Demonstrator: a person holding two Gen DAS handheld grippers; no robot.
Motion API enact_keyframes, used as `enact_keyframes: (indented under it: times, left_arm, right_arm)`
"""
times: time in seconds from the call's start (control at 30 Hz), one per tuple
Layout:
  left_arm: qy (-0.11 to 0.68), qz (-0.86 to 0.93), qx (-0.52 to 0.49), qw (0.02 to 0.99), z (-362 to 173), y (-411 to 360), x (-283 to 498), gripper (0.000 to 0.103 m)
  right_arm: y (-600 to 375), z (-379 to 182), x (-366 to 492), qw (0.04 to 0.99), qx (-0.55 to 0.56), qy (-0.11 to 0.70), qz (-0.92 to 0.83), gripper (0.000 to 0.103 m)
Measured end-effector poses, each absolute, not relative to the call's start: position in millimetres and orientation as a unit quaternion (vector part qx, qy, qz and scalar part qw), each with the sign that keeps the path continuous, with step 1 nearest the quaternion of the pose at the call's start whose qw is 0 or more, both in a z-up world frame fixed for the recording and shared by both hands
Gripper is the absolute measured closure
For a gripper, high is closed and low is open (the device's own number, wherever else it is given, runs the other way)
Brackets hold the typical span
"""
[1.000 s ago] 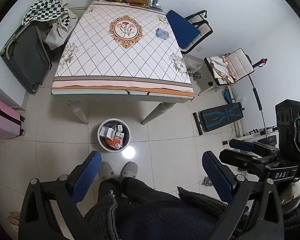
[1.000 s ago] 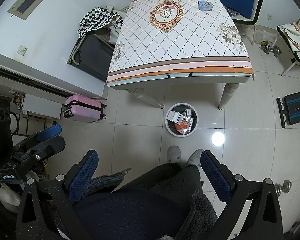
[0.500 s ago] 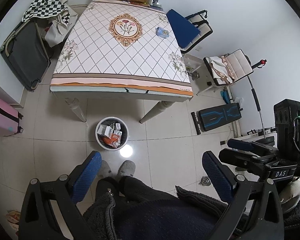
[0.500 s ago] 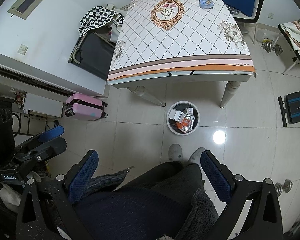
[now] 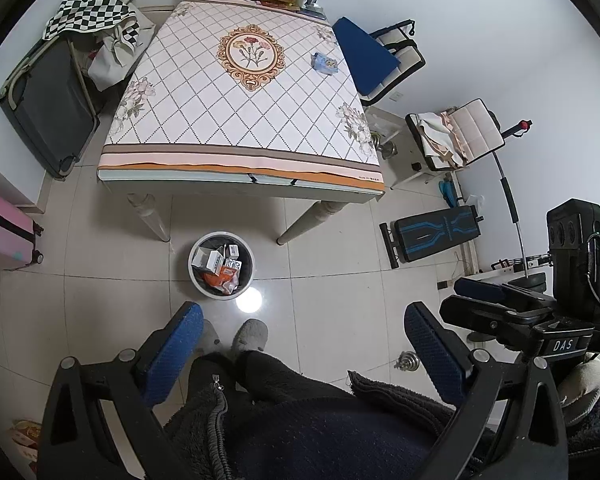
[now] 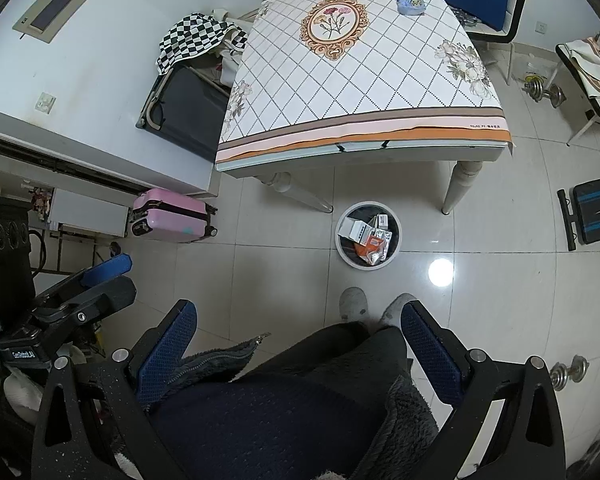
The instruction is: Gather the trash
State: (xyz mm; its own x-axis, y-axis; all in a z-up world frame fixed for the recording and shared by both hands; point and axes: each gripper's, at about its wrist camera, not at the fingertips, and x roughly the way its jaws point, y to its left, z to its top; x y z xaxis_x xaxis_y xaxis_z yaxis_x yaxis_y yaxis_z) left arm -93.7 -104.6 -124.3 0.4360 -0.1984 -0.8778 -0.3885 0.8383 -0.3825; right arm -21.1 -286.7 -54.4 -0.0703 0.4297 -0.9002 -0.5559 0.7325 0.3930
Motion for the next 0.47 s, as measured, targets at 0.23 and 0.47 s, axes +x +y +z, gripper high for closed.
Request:
enact_keyframes:
  times: [0.23, 0.47]
  left_arm:
    - [0.528, 0.060, -0.279, 0.800, -124.3, -104.6, -93.6, 0.000]
    - [0.526, 0.062, -0.278, 0.801, -124.0, -104.3, -93.4, 0.000]
  right_arm:
    - [-284.9, -53.9, -21.4, 0.679, -0.049, 0.637, 0.362, 0.000]
    - [-284.6, -53.7, -21.8, 0.679, -0.048, 0.637, 0.362, 0.000]
